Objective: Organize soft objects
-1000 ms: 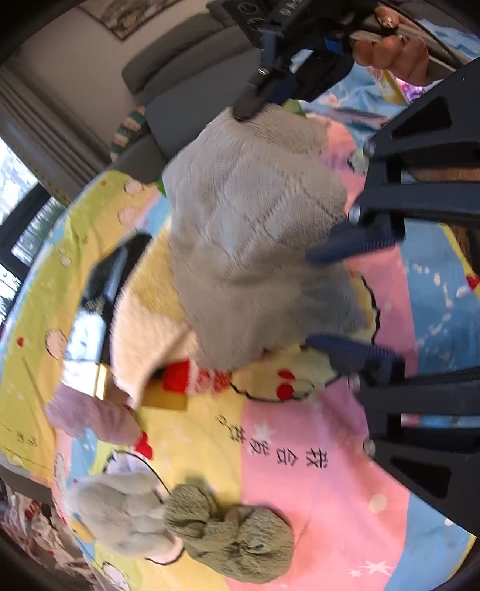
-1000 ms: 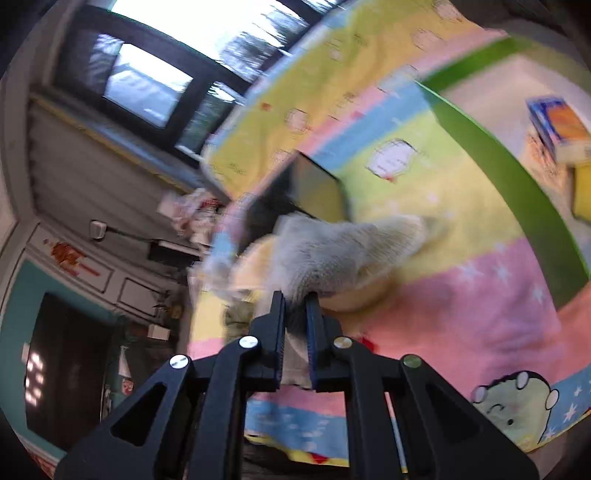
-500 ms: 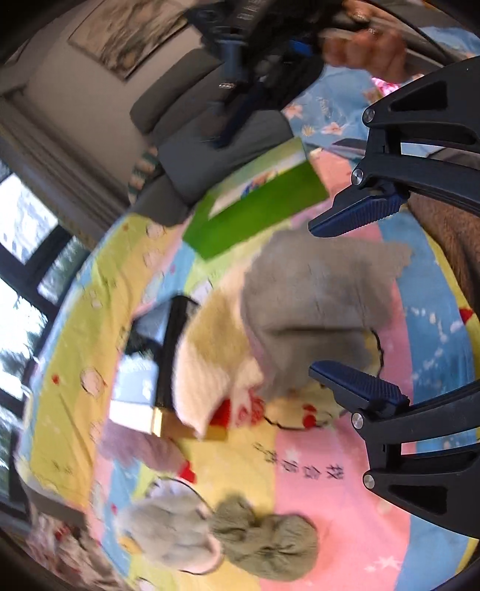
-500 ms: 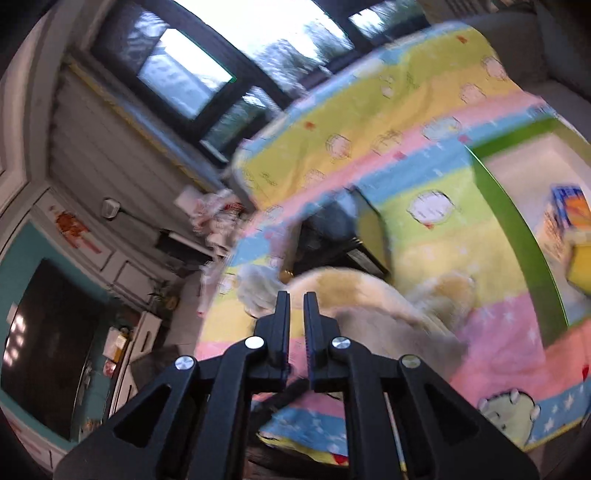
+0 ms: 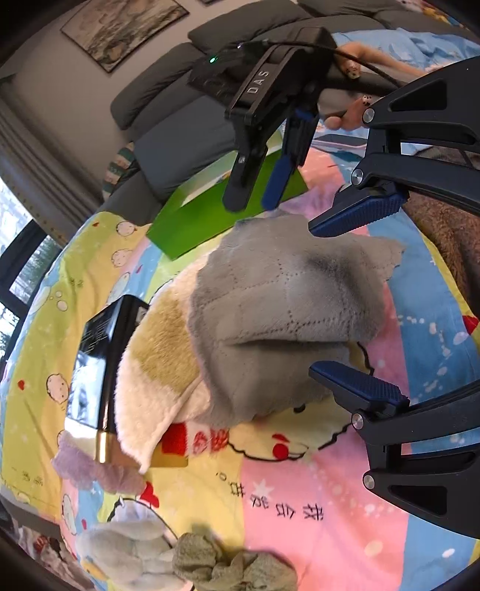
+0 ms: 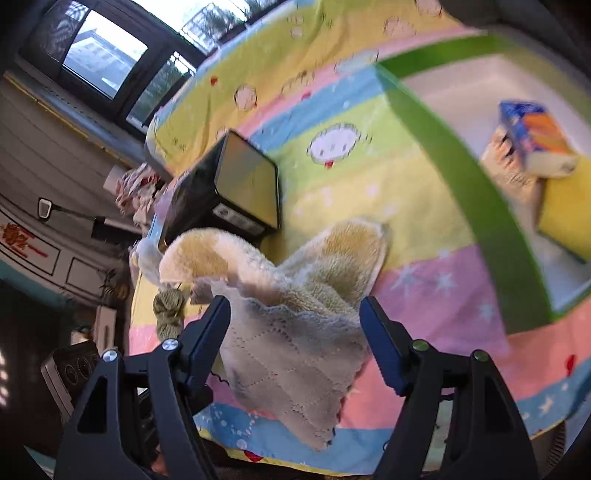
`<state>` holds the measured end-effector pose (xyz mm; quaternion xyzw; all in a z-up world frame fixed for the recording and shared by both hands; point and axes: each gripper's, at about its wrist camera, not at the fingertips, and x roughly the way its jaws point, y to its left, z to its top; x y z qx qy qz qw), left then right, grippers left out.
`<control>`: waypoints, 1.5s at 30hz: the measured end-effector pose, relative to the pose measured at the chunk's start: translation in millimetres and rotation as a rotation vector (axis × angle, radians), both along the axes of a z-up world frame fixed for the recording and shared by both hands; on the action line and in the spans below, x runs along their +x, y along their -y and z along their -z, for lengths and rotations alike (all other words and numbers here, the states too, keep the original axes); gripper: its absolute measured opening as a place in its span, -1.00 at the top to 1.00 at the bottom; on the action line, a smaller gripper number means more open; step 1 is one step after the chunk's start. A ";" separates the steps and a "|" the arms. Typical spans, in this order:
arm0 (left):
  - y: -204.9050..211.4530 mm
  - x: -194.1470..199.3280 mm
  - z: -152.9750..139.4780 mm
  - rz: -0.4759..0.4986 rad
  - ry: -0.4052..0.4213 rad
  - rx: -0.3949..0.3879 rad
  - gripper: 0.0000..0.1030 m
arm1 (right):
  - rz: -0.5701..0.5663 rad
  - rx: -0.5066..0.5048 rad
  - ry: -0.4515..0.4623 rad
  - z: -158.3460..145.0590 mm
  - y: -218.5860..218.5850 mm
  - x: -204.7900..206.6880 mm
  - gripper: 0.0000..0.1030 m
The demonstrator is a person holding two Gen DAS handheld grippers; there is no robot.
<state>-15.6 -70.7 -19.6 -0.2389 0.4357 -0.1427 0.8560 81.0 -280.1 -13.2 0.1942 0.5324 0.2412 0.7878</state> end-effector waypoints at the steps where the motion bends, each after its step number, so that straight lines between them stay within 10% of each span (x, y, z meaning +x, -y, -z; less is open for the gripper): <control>1: 1.0 0.8 1.5 -0.001 -0.004 0.004 -0.35 | -0.013 0.009 -0.009 2.0 -1.2 -0.4 -0.36; 10: 2.0 1.0 7.9 0.014 -0.013 0.005 -0.35 | -0.206 0.151 -0.035 -0.5 -32.7 -23.8 -0.30; 24: 10.6 1.1 20.6 0.014 -0.038 0.013 0.05 | -0.271 -0.055 0.071 -27.9 -66.5 18.4 -0.29; 34: 9.5 2.2 22.5 0.010 -0.039 0.012 0.40 | -0.363 -0.057 0.009 -6.8 -70.0 0.4 0.45; 42: 15.8 -1.8 10.6 0.028 0.012 0.005 0.41 | -0.420 -0.101 0.066 -16.6 -83.6 -23.9 0.41; 45: 15.2 -0.5 12.5 0.023 0.004 0.000 0.41 | -0.381 -0.136 0.048 -5.8 -85.4 -17.7 0.87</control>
